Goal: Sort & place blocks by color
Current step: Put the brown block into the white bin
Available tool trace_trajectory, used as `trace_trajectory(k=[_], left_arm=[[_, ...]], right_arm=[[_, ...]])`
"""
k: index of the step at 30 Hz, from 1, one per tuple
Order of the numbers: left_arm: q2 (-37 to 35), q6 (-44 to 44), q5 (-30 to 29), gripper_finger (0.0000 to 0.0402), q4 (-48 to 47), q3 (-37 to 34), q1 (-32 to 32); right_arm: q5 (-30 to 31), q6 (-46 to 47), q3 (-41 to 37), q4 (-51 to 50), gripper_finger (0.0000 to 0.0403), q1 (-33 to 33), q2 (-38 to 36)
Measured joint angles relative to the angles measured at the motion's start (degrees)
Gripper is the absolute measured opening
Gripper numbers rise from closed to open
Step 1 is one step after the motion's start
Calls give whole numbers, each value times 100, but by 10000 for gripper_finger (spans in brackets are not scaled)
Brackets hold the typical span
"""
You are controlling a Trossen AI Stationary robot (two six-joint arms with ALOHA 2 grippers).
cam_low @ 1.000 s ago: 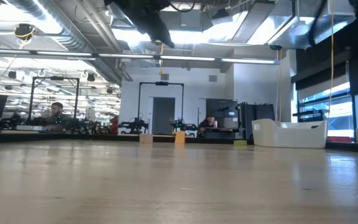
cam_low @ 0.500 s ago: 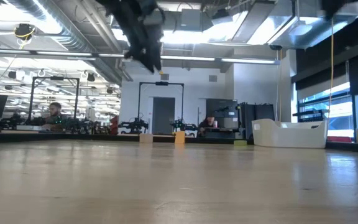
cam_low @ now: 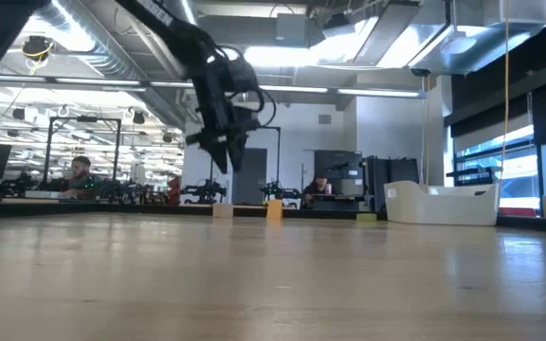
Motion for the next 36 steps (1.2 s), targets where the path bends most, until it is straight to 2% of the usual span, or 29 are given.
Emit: trace_trajectory(k=[6, 16, 27, 36], left_arm=[[384, 1, -135, 173, 27, 0, 66], [759, 11, -165, 173, 118, 0, 115], [772, 38, -397, 173, 214, 0, 115], [977, 42, -401, 173, 250, -1, 131]], right_arm=[[21, -570, 322, 2, 139, -252, 3], [14, -1417, 414, 2, 139, -674, 5], [-47, -1888, 414, 2, 139, -1031, 5], [-60, -1914, 414, 2, 139, -1121, 5]])
